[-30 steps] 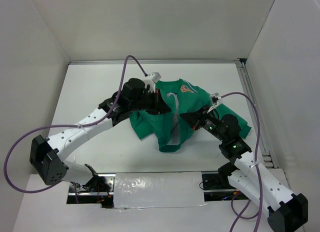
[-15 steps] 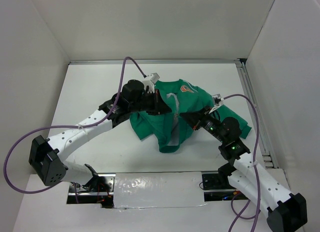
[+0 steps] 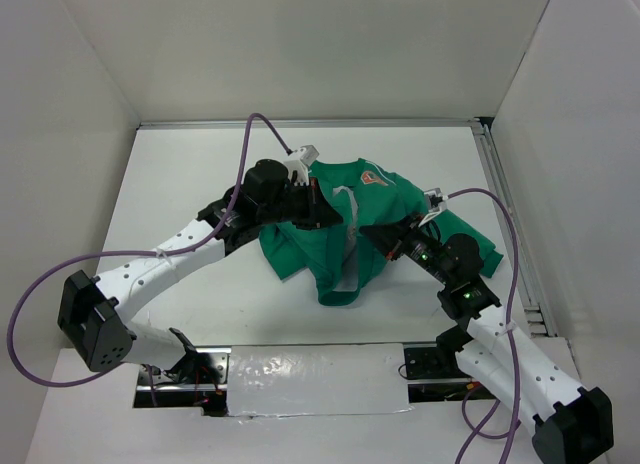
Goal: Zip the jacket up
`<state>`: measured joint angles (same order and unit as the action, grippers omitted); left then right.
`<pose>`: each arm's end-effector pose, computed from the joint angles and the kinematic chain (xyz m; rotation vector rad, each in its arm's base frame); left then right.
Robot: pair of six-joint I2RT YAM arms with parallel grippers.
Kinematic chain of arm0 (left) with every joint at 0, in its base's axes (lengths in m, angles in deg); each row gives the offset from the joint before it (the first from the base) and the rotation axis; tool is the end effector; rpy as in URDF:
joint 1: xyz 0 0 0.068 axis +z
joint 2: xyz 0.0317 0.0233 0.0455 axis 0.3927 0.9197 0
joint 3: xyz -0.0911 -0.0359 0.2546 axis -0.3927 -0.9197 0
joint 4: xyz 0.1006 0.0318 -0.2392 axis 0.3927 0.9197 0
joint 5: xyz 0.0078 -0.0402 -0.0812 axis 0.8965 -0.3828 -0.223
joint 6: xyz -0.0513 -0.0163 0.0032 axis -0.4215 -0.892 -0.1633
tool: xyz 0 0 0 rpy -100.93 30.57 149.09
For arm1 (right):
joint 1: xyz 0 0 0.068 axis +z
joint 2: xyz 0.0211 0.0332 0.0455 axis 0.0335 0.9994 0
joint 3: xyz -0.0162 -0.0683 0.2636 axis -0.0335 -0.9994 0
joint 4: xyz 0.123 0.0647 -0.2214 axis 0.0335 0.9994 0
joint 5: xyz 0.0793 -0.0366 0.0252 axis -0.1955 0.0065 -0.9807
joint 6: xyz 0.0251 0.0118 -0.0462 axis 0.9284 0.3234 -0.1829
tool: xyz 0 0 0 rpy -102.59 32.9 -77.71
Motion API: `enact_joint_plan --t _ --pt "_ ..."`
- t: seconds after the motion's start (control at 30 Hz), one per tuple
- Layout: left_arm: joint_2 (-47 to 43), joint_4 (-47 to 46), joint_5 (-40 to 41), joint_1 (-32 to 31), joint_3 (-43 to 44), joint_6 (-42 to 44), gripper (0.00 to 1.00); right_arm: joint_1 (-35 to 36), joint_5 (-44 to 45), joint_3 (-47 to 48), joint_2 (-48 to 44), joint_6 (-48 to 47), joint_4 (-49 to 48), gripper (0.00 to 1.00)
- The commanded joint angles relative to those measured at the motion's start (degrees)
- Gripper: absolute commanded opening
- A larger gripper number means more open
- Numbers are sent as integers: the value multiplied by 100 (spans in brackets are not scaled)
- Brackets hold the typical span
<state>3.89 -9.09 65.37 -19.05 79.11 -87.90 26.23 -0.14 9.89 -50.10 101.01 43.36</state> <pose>0.2326 -0.2232 0.3541 0.1675 2.0867 -1.2222 0.1476 0.0806 0.2757 -0.0935 1.5975 1.1672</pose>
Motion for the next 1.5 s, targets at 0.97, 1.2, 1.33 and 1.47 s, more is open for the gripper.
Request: enact_joint_plan --t 0.97,1.2,1.33,1.47 --pt "-379 -994 -224 16 -439 30 0 -261 -407 35 -41 379 -68 0" --pt "-423 -1012 -207 16 -475 22 0 -296 -425 -88 -208 449 -67 0" --pt "-406 -1029 -312 16 -466 31 0 -296 -504 -89 -146 510 -207 0" --pt "-379 -1047 -374 16 -483 57 0 -296 -539 -97 -111 572 -426 0"
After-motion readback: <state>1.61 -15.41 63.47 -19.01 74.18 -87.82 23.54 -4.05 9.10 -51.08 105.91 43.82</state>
